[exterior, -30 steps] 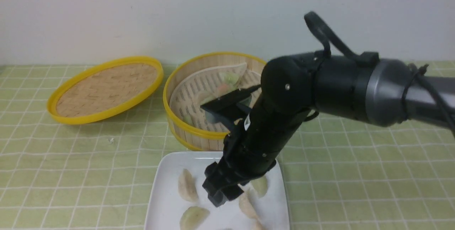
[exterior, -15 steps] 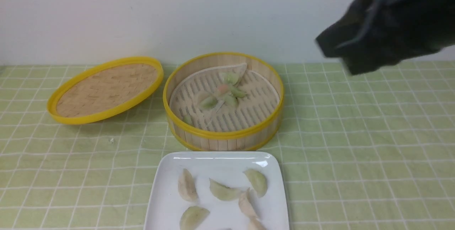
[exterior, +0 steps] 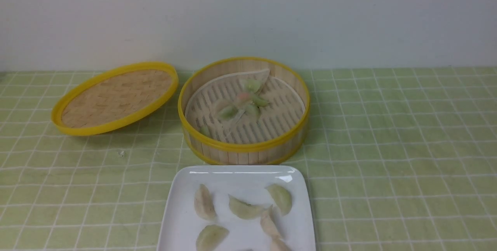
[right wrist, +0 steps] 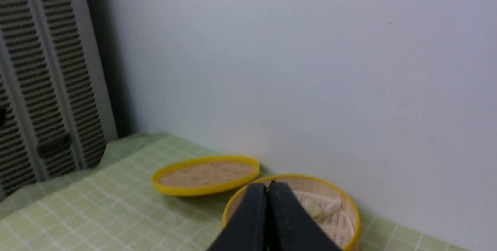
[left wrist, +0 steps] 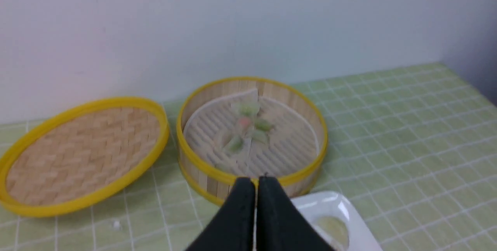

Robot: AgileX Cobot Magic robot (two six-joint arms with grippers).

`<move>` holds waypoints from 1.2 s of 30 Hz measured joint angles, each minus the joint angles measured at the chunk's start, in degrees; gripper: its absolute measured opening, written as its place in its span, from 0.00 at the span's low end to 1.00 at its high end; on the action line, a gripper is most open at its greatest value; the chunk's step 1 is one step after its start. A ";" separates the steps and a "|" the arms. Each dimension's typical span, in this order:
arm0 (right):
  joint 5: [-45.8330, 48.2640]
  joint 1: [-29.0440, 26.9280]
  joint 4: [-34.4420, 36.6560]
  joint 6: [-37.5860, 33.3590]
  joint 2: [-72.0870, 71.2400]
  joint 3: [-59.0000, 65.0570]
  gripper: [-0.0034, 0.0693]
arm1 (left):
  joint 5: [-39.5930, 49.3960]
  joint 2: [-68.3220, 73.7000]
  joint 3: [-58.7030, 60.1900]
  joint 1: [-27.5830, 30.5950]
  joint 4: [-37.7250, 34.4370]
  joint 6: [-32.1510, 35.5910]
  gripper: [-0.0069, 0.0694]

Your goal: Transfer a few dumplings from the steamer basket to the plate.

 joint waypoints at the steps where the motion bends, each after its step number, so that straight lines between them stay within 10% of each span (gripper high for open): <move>1: -1.88 0.00 -1.30 1.05 -2.63 2.54 0.03 | -1.43 0.00 0.00 0.00 0.00 0.00 0.08; 13: -26.64 0.00 -9.82 9.50 -16.19 16.17 0.03 | -9.15 0.00 0.00 0.00 -2.27 0.00 0.08; 36: -26.75 0.00 -9.82 9.69 -16.24 16.17 0.03 | -3.99 0.00 0.00 0.00 -2.79 0.00 0.08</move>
